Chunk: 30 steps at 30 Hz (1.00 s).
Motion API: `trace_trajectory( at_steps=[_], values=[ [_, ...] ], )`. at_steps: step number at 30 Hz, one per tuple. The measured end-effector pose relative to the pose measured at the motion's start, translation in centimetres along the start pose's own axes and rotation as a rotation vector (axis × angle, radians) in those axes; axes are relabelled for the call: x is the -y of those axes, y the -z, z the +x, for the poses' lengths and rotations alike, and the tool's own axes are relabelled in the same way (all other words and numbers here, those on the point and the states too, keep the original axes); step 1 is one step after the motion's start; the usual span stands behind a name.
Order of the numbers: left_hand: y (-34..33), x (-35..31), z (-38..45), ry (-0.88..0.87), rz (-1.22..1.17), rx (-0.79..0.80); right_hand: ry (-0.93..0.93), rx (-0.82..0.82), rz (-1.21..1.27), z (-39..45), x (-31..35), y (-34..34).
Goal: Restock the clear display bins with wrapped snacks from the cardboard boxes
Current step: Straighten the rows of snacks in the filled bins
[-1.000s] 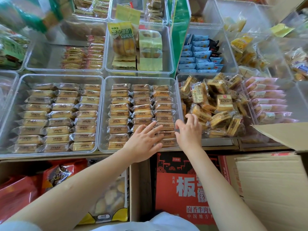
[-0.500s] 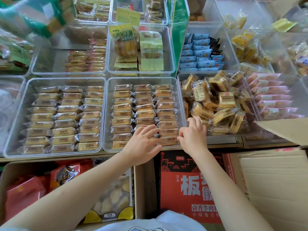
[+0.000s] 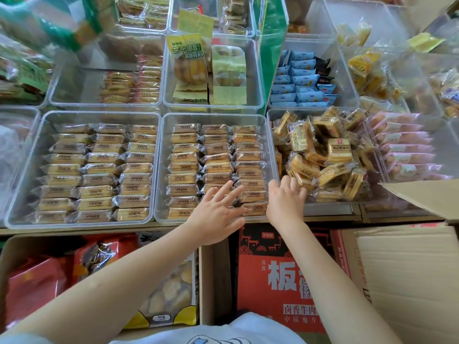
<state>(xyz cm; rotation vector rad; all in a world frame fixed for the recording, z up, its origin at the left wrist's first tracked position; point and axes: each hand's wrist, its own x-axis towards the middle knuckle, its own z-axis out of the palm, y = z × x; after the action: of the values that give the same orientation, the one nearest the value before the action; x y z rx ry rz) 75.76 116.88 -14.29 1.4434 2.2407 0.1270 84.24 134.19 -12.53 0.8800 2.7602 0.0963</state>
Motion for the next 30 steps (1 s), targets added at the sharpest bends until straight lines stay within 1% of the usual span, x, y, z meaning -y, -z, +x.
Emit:
trace_trajectory(
  at_steps=[6, 11, 14, 16, 17, 19, 20, 21, 22, 23, 26, 28, 30],
  values=[
    [0.7, 0.1, 0.6, 0.033, 0.037, 0.042, -0.002, 0.047, 0.057, 0.3, -0.3, 0.0],
    [0.2, 0.5, 0.5, 0.008, 0.018, 0.057, 0.001, 0.137, 0.189, 0.4, -1.1, 0.2],
    [-0.1, 0.6, 0.3, -0.004, 0.012, 0.069, -0.002, 0.13, 0.104, 0.0, -0.7, 0.5],
    [0.2, 0.7, 0.2, -0.022, -0.056, 0.05, -0.004, 0.088, 0.05, 0.1, -0.3, 0.7],
    [0.6, 0.8, 0.2, -0.015, -0.128, -0.003, 0.017, 0.036, 0.056, 0.2, -0.2, 1.0],
    [1.6, 1.6, 0.3, 0.083, -0.238, -0.184, 0.108, -0.145, 0.188, 0.8, 0.1, 1.4],
    [2.0, 2.4, 0.5, 0.157, -0.228, -0.253, 0.148, -0.24, 0.29, 1.3, 0.3, 1.5],
    [2.1, 3.2, 0.7, 0.224, -0.18, -0.279, 0.173, -0.291, 0.38, 1.8, 0.6, 1.5],
    [2.2, 3.9, 1.0, 0.269, -0.119, -0.264, 0.185, -0.289, 0.441, 2.3, 1.0, 1.4],
    [2.1, 4.5, 1.3, 0.286, -0.064, -0.228, 0.195, -0.245, 0.472, 2.9, 1.5, 1.2],
    [1.9, 4.8, 2.8, 0.224, 0.041, -0.13, 0.243, -0.083, 0.495, 4.4, 3.0, -0.3],
    [1.8, 4.9, 4.0, 0.214, 0.047, -0.112, 0.268, -0.068, 0.518, 5.5, 3.9, -1.3],
    [2.1, 5.2, 5.1, 0.259, 0.029, -0.137, 0.259, -0.088, 0.542, 6.6, 4.6, -2.1]
  ],
)
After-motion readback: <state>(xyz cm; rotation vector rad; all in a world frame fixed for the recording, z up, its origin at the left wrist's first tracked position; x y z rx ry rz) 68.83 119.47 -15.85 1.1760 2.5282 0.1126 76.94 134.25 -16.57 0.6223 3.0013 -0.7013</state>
